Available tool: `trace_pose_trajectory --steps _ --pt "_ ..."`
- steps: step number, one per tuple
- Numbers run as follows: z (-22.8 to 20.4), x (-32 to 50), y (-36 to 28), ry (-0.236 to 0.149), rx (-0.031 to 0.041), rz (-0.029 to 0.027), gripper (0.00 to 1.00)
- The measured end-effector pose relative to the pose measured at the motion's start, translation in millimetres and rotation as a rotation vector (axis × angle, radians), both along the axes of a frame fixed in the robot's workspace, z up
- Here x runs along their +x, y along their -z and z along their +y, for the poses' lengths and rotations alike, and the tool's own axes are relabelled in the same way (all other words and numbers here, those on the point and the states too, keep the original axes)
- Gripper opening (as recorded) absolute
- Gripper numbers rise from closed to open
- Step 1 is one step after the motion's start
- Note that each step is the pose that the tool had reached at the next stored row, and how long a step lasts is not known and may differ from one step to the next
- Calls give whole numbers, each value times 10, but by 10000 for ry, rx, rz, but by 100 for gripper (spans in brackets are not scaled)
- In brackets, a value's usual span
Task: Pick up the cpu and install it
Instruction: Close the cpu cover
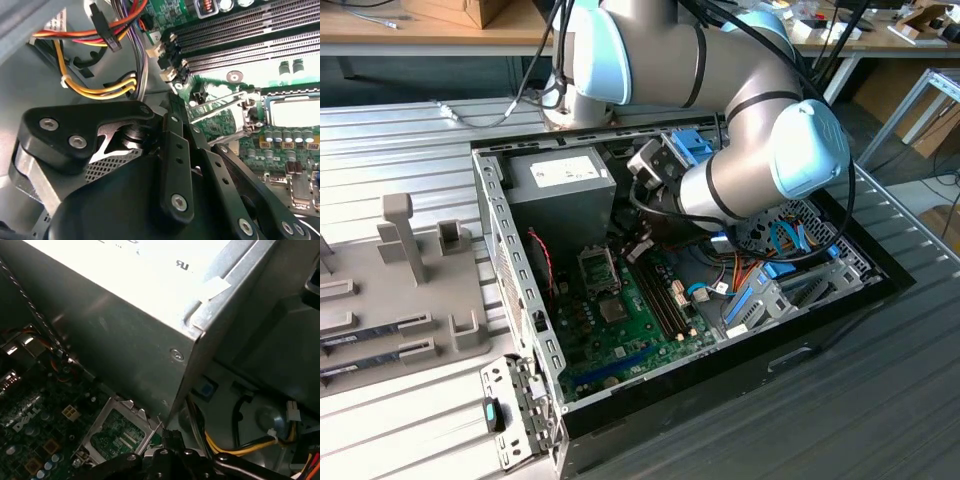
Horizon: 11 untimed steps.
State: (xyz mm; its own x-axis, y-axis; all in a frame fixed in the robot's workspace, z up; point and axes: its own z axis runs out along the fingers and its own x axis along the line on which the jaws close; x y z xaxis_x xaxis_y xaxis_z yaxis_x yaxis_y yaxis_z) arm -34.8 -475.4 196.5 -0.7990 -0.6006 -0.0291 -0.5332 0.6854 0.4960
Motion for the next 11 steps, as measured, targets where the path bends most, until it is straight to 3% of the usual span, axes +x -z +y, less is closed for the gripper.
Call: trace_pose_trajectory --steps 5,8,9,11 --pt "-1 -1 1 0 90 1 11" --pt "0 -51 1 0 184 -21 11" --pt "0 -79 1 -1 246 -34 11" --pt "-27 -86 0 0 504 -40 11"
